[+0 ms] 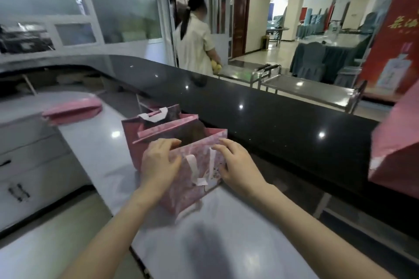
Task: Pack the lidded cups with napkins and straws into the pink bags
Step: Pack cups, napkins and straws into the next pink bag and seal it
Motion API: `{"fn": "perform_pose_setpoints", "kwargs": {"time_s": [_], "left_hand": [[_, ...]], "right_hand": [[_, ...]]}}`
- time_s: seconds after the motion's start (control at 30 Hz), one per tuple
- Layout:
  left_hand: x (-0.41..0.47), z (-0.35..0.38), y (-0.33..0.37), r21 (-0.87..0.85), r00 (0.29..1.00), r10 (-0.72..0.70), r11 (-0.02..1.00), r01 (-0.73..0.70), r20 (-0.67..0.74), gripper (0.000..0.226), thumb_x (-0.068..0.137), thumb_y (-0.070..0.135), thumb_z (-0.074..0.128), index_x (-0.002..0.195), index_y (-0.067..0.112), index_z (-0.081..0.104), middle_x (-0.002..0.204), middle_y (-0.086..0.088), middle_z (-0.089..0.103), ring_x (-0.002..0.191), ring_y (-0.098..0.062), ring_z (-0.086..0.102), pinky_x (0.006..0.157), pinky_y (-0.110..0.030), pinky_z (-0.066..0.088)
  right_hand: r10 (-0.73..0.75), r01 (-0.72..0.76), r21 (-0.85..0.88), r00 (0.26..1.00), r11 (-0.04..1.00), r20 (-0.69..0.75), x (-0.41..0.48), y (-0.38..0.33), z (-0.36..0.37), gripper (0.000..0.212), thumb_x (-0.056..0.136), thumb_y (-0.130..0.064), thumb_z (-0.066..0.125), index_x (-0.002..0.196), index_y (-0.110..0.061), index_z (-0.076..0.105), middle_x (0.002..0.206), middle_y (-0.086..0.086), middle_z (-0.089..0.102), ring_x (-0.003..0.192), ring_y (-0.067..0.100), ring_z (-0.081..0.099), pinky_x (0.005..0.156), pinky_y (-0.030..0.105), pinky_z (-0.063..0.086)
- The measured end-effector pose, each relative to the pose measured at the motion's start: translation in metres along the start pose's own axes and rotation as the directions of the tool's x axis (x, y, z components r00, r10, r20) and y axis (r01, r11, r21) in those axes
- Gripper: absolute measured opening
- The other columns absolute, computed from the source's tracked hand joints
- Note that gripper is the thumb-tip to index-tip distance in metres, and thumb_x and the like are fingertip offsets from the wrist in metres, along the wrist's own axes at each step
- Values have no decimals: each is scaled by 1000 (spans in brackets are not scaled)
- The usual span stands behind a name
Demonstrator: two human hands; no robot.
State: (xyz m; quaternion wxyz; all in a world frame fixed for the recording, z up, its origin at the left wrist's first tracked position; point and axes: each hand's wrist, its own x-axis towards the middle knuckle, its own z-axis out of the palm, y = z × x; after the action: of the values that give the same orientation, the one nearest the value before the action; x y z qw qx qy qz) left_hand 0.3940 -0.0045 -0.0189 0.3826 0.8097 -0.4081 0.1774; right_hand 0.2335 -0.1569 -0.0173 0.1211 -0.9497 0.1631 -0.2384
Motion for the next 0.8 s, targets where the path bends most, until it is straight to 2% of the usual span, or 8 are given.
{"fn": "perform_pose_setpoints", "kwargs": {"time_s": [0.13, 0.27, 0.37, 0.43, 0.57, 0.63, 0.7, 0.8], "left_hand": [[7, -9, -66, 179, 981, -54, 984, 20, 187, 47, 78, 40, 74, 120, 23, 63, 121, 1, 60, 119, -25, 48, 101, -40, 39], [-2, -2, -97, -50, 970, 47, 998, -36, 237, 29, 75, 33, 79, 97, 20, 64, 107, 4, 56, 110, -21, 49, 95, -32, 42], [-12, -7, -102, -228, 969, 54, 974, 3, 241, 21, 76, 27, 76, 88, 22, 60, 101, 12, 48, 91, -10, 55, 80, -28, 49], [-22, -13, -98, -289, 966, 45, 957, 32, 256, 17, 77, 24, 73, 85, 24, 58, 102, 14, 47, 85, -8, 57, 74, -31, 53], [-45, -18, -78, -356, 962, 53, 933, 47, 266, 15, 79, 14, 72, 86, 22, 61, 110, 18, 48, 94, -8, 58, 73, -33, 57], [-65, -18, -65, -374, 958, 69, 927, 42, 278, 20, 78, 14, 72, 85, 29, 59, 114, 23, 47, 94, -9, 59, 71, -32, 58], [-88, -20, -50, -410, 957, 94, 912, 28, 274, 28, 75, 14, 73, 82, 35, 55, 116, 26, 48, 91, -8, 60, 67, -30, 58], [-121, -22, -15, -511, 953, 203, 857, -62, 223, 20, 69, 23, 65, 83, 34, 55, 117, 24, 52, 86, -2, 62, 62, -27, 57]], "right_hand": [[-37, 45, -96, 996, 994, 81, 56, -40, 42, 55, 92, -25, 55, 144, -25, 37, 154, 4, 31, 141, 22, 26, 117, 36, 17], [9, 48, -287, 981, 957, 193, 82, -50, 69, 62, 93, -25, 54, 148, -28, 25, 156, 5, 25, 146, 24, 13, 118, 46, 1], [22, 77, -402, 972, 912, 236, 81, -44, 70, 63, 87, -14, 60, 143, -26, 34, 144, 3, 39, 144, 25, 20, 117, 50, -4], [12, 98, -495, 977, 863, 214, 73, -38, 61, 50, 87, -14, 60, 133, -24, 45, 129, 0, 49, 134, 25, 34, 117, 49, -4], [24, 94, -557, 979, 825, 202, 38, -33, 31, 24, 88, -18, 58, 110, -27, 60, 109, -6, 59, 120, 19, 47, 117, 42, -9], [-1, 101, -520, 982, 848, 189, 5, -38, 14, 16, 84, -29, 68, 100, -32, 66, 102, -11, 65, 112, 13, 56, 117, 41, -5], [-27, 95, -472, 989, 876, 149, -36, -44, -2, 17, 74, -36, 80, 89, -35, 70, 92, -17, 69, 97, 6, 64, 117, 42, 13], [-3, 50, -458, 995, 888, 103, -112, -42, -28, 20, 69, -30, 84, 81, -36, 69, 84, -18, 67, 86, 6, 65, 111, 41, 33]]}}
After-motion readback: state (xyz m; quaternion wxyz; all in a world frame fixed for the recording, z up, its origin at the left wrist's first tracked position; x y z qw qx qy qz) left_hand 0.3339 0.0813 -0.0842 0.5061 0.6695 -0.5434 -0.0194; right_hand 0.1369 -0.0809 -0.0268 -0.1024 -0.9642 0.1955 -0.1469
